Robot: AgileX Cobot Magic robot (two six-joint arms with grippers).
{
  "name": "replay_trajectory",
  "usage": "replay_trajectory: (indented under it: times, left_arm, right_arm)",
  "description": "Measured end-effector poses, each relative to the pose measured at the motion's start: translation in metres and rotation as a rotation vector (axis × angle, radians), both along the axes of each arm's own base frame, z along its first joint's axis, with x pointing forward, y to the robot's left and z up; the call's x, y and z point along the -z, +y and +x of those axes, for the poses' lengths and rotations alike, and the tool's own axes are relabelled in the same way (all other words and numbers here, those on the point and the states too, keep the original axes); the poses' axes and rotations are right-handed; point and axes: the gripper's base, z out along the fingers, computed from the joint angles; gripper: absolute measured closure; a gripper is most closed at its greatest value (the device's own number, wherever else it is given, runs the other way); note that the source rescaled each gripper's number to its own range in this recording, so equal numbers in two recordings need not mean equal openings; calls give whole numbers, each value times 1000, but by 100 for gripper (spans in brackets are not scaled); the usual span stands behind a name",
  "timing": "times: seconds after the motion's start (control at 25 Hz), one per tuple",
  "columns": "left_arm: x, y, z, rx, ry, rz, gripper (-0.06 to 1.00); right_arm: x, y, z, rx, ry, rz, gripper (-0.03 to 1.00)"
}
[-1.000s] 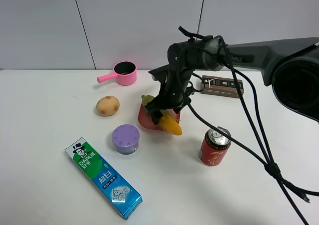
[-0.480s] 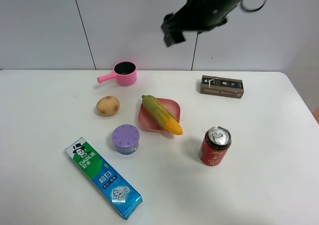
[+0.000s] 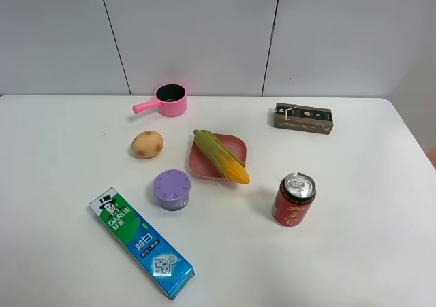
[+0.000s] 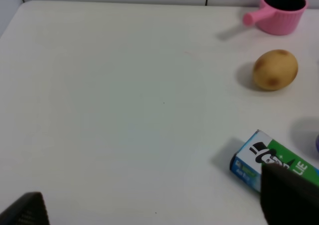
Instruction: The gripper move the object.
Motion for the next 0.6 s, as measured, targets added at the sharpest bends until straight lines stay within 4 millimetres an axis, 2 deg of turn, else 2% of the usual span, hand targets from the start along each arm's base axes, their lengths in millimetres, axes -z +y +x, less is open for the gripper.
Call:
replay_trajectory:
  times: [0.12, 0.24, 0.32, 0.4, 0.48, 0.6]
  left_arm:
    - [0, 0, 0, 0, 0, 0, -6]
    - [0, 0, 0, 0, 0, 0, -6]
    - [0, 0, 0, 0, 0, 0, -6]
    - [0, 0, 0, 0, 0, 0, -6]
    - [0, 0, 0, 0, 0, 0, -6]
    - [0, 0, 0, 0, 0, 0, -6]
  right_arm:
    - [-17, -14, -35, 17, -63, 22, 1]
    - [-37, -30, -84, 14, -175, 68, 1]
    - [-42, -40, -115, -11, -230, 75, 1]
    - [-42, -50, -149, -39, -279, 83, 7]
    - [-33, -57, -176, -78, -303, 88, 13]
    - [-16, -61, -202, -132, -309, 107, 16]
